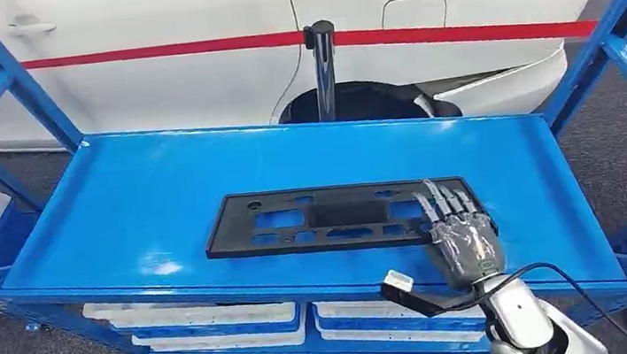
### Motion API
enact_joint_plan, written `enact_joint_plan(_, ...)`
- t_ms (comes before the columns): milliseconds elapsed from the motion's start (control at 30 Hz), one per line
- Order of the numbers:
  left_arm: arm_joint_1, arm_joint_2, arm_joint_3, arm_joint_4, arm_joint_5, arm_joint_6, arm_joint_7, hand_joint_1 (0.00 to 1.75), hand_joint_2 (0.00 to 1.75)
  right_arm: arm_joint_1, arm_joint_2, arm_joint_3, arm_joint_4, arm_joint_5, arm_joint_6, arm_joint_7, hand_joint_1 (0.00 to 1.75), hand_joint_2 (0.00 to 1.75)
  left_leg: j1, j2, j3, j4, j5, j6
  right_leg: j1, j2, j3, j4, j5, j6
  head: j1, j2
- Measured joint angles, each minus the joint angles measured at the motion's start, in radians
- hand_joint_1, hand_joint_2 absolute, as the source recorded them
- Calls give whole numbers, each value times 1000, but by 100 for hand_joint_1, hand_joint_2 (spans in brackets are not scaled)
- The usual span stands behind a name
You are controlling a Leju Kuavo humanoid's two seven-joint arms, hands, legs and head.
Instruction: Take the parts from the cabinet and place them on the table.
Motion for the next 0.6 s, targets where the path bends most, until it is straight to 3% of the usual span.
enact_joint_plan(33, 1, -2, 0, 0, 0, 0, 0, 0, 0, 4, -2, -2, 3, 17, 0, 5, 175, 175, 0, 0, -1, 0, -1, 1, 0, 0, -38, 75, -24, 3, 0, 0)
enact_joint_plan(67, 3, -3, 0, 0, 0, 0, 0, 0, 0, 9, -5, -7, 7, 34, 0, 9, 175, 175, 0, 0, 0, 0, -1, 1, 0, 0, -56, 106, -22, 4, 0, 0)
enact_joint_plan(100, 3, -5, 0, 0, 0, 0, 0, 0, 0, 11, -6, -11, 9, 46, -1, 9, 175, 175, 1, 0, 1, 1, -2, 1, -2, -1, -48, 81, 3, 6, 0, 0)
enact_joint_plan(133, 3, -5, 0, 0, 0, 0, 0, 0, 0, 11, -8, -15, 11, 54, -1, 9, 175, 175, 3, -1, 3, 2, -3, 0, -4, -3, -15, 12, 46, 7, 0, 0)
enact_joint_plan(200, 3, -7, 0, 0, 0, 0, 0, 0, 0, 10, -11, -26, 16, 60, -1, 10, 175, 175, 6, -3, 7, 6, -9, -10, -9, -8, 80, -182, 132, 11, 1, 0)
enact_joint_plan(233, 3, -7, 0, 0, 0, 0, 0, 0, 0, 10, -11, -28, 19, 60, -1, 10, 175, 175, -3, -3, 5, 12, -16, -18, -6, -8, 98, -221, 125, 10, 1, 0)
enact_joint_plan(267, 2, -8, 0, 0, 0, 0, 4, 0, 0, 11, -13, -32, 21, 60, -2, 9, 175, 175, -2, -3, 4, 13, -18, -20, -7, -2, 95, -221, 130, -4, 1, 0)
enact_joint_plan(333, 3, -8, 0, 0, 0, 0, 6, 0, 0, 10, -13, -34, 23, 60, -5, 4, 175, 175, 0, -4, 6, 8, -14, -26, 1, -2, 94, -220, 128, -14, 0, 0)
enact_joint_plan(400, 3, -8, 0, 0, 0, 0, 6, 0, 0, 9, -13, -42, 23, 48, -22, -4, 175, 175, 6, -4, 2, 21, -27, -38, -5, -6, 97, -224, 134, -28, 0, 0)
enact_joint_plan(433, 3, -9, -1, 0, 0, 0, 6, 0, 0, 8, -13, -47, 23, 39, -30, -9, 175, 175, 6, -3, -16, 64, -56, -44, -6, -7, 98, -224, 133, -34, -2, 0)
enact_joint_plan(500, 4, -9, -1, 0, 0, -2, 6, 0, 0, 9, -11, -51, 23, 9, -51, -19, 175, 175, 10, -3, -94, 232, -138, -55, -5, -8, 96, -224, 133, -39, -3, 0)
enact_joint_plan(533, 6, -9, -1, 0, 0, -2, 6, 0, 0, 9, -9, -55, 23, -13, -64, -25, 175, 175, 10, -3, -132, 312, -165, -57, -5, -8, 96, -224, 132, -39, -2, 0)
enact_joint_plan(567, 8, -9, -1, 0, 0, -2, 6, 0, 0, 9, -6, -59, 23, -37, -80, -33, 175, 175, 11, -3, -154, 355, -173, -57, -5, -8, 96, -224, 132, -39, -2, 0)
enact_joint_plan(600, 9, -9, -1, 0, 0, -2, 6, 0, 0, 9, -5, -60, 23, -59, -93, -37, 175, 175, 11, -3, -153, 347, -158, -56, -5, -8, 97, -224, 132, -38, -2, 0)
